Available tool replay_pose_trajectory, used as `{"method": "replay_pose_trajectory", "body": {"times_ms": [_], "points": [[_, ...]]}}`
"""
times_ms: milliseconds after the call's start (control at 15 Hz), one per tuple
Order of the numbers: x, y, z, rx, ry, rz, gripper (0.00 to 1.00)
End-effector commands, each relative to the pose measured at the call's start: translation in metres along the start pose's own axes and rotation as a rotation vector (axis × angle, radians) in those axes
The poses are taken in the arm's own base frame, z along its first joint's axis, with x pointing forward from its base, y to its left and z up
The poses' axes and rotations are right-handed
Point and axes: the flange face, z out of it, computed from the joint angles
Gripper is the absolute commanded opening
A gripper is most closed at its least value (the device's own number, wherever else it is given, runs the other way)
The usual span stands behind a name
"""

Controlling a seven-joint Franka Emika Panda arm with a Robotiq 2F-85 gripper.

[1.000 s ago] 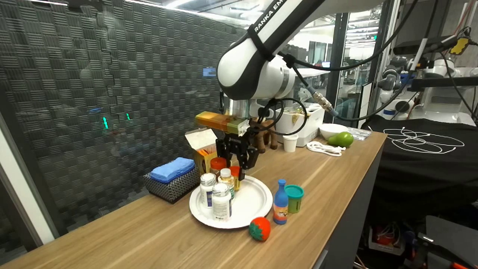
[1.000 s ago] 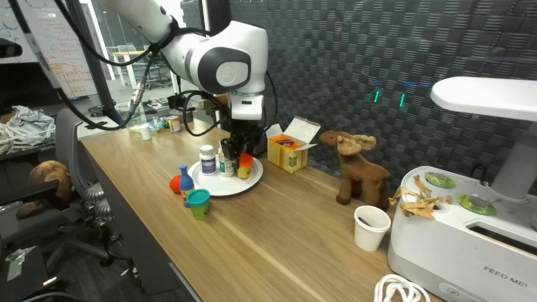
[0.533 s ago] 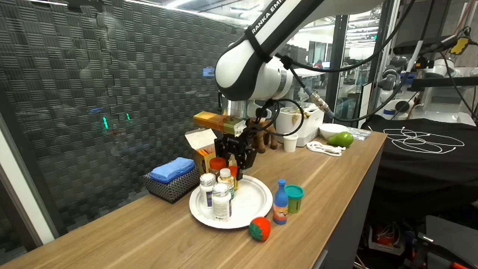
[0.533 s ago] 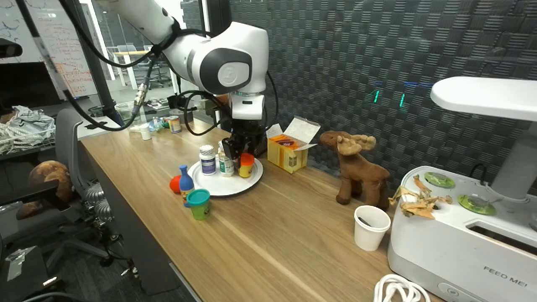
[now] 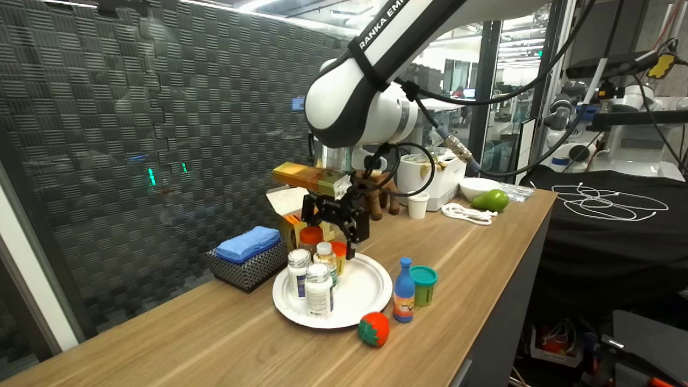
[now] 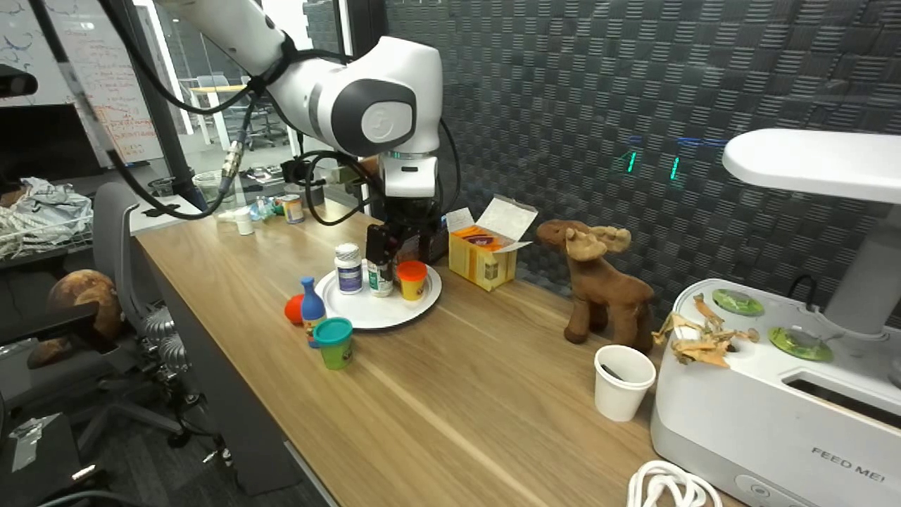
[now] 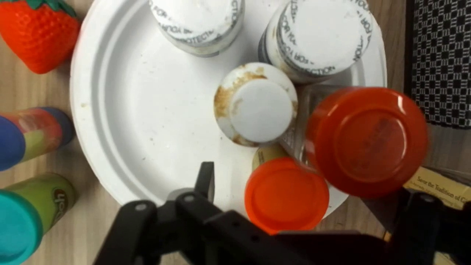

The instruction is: Gather all the objects surrounding the white plate and arrange them on the plate

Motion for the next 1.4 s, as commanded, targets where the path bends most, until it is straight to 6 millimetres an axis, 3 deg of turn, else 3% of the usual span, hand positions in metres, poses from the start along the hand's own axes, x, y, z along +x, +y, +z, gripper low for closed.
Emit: {"method": "replay_pose_trajectory", "body": {"times_ms": [0,200,533,800,1067,1333], "points": [[-0.003,-0.006,-0.012,0.021,0.029,0.009,1.00],[0.004,-0.003,-0.028,0.050,0.067,0.025,0.99],[0.012,0.010,-0.077,0.108,0.182,0.048,1.00],[0.001,0.040,-0.100,0.108,0.253,-0.025,1.00],[-0.015,0.094,-0.098,0.075,0.271,-0.028,1.00],[-0.029,0.140,-0.071,0.037,0.216,0.053,1.00]]}}
